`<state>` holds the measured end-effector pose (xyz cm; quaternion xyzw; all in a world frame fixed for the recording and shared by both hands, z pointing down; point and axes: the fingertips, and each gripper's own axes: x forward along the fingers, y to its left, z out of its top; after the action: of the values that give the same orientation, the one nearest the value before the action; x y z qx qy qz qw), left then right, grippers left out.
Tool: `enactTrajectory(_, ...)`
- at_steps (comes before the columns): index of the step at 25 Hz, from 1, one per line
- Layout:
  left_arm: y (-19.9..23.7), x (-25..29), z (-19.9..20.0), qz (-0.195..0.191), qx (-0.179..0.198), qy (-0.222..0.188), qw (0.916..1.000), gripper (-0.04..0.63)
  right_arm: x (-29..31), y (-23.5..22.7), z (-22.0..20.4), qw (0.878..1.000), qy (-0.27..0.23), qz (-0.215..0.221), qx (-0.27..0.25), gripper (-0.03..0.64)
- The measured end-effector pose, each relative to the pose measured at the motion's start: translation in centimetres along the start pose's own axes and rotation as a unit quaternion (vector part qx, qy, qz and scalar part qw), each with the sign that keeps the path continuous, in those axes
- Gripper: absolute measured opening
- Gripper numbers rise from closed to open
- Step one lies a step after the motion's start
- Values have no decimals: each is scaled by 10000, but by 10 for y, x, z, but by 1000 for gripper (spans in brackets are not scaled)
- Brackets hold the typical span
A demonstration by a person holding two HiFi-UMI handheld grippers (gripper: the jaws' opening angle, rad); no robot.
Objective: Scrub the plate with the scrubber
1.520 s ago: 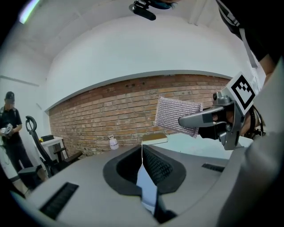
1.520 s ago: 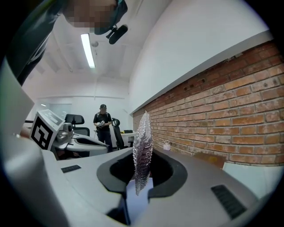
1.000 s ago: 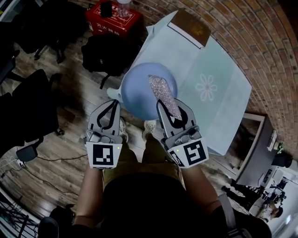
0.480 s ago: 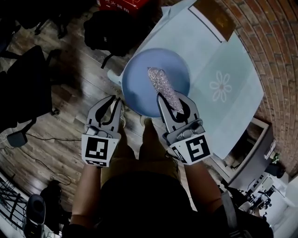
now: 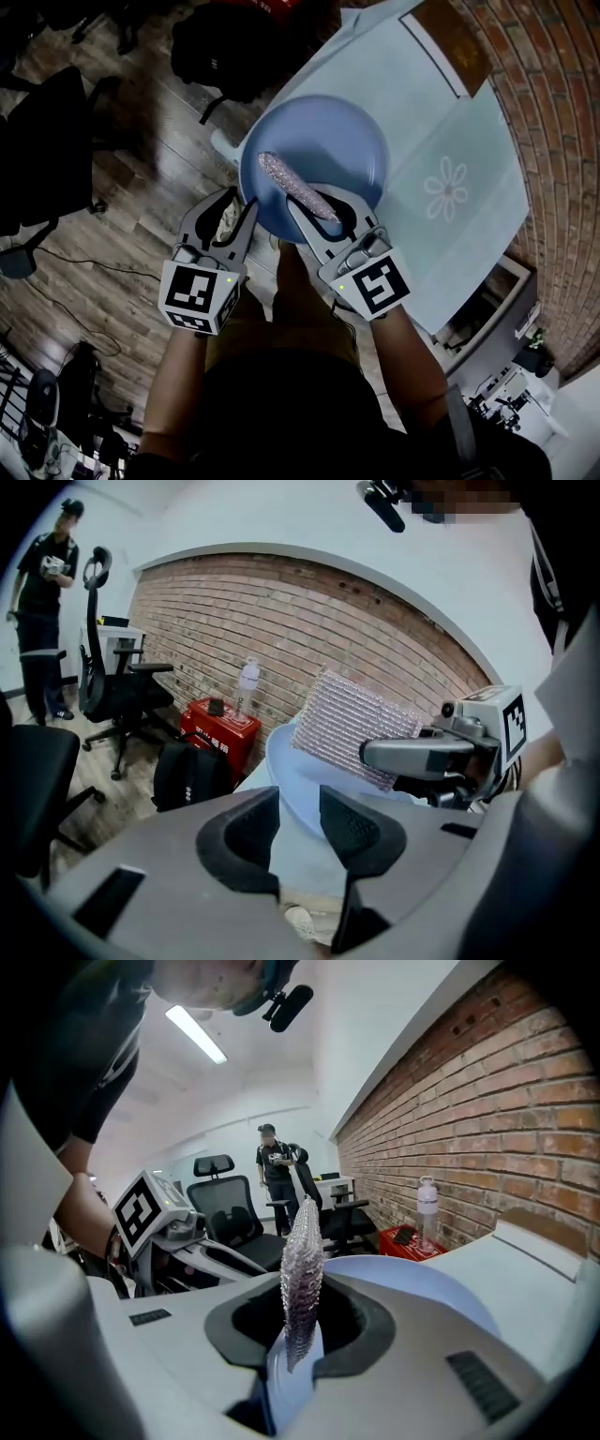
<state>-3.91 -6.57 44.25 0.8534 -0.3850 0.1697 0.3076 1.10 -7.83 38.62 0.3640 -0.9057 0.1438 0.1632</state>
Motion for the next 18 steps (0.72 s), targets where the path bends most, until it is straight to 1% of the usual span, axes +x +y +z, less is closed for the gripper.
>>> enactTrajectory(2,4,6,2,88,-129,5,9999,137,5,-1,-5,9999,75,93,-14,89)
enactTrajectory(4,9,11,3,160,-176,29,9997,130,11,-2,-9,9998,123,145,-28,89)
enactTrajectory(6,13,15,3,236,-206,89,9995,101,15,-4,-11,9998,141,165,-28,89)
enactTrajectory(7,14,16,3,280,-236,106,9993,101,16,-5,-13,9997,156,172,-26,89)
enactTrajectory(11,18,24,10,615,-232,123,9978,67,18,-10,-17,9996,187,189,-39,89)
enactTrajectory(13,20,29,15,762,-229,132,9967,53,19,-12,-17,9997,188,180,-37,89)
enactTrajectory(18,27,43,30,918,-416,26,9949,34,18,-24,-17,9998,180,58,24,89)
